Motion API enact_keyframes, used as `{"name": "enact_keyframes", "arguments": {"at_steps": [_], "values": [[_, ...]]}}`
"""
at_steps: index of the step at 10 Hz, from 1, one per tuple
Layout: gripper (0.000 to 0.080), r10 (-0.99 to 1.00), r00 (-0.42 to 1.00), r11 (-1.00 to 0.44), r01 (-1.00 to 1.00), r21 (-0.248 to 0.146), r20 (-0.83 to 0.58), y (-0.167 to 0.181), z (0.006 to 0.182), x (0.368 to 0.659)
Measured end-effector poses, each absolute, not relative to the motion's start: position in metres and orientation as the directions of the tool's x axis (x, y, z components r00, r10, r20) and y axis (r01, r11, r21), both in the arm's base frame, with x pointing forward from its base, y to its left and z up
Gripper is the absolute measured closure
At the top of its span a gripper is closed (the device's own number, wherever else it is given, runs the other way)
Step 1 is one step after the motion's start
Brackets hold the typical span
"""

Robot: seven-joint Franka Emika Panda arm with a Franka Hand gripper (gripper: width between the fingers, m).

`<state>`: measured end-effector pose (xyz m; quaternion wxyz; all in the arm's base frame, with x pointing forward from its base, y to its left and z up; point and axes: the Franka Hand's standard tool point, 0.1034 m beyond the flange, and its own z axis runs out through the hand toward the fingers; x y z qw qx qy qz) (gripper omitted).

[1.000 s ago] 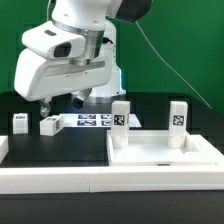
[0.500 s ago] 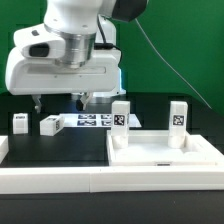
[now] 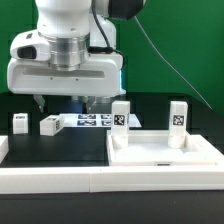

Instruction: Assemble square table

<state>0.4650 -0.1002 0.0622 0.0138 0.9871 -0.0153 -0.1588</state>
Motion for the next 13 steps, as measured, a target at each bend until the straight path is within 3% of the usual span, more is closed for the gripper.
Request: {"name": "enact_keyframes", "arguments": {"at_steps": [1, 2, 5, 11, 13], "values": [[0.0151, -0.035, 0.945, -0.999, -0.031, 0.016, -0.326, -0.1, 0.061, 0.462], [0.0151, -0.102, 0.917, -0.989, -0.136, -0.061, -0.386, -0.109, 0.06, 0.454], [0.0151, -0.194, 0.87, -0.96, -0.264, -0.096, -0.454, -0.143, 0.054, 0.435], [0.0151, -0.201, 0.856, -0.957, -0.275, -0.091, -0.476, -0.148, 0.046, 0.431], [0.0151, -0.232, 0.755, -0.939, -0.338, -0.06, -0.613, -0.149, 0.032, 0.417]]}}
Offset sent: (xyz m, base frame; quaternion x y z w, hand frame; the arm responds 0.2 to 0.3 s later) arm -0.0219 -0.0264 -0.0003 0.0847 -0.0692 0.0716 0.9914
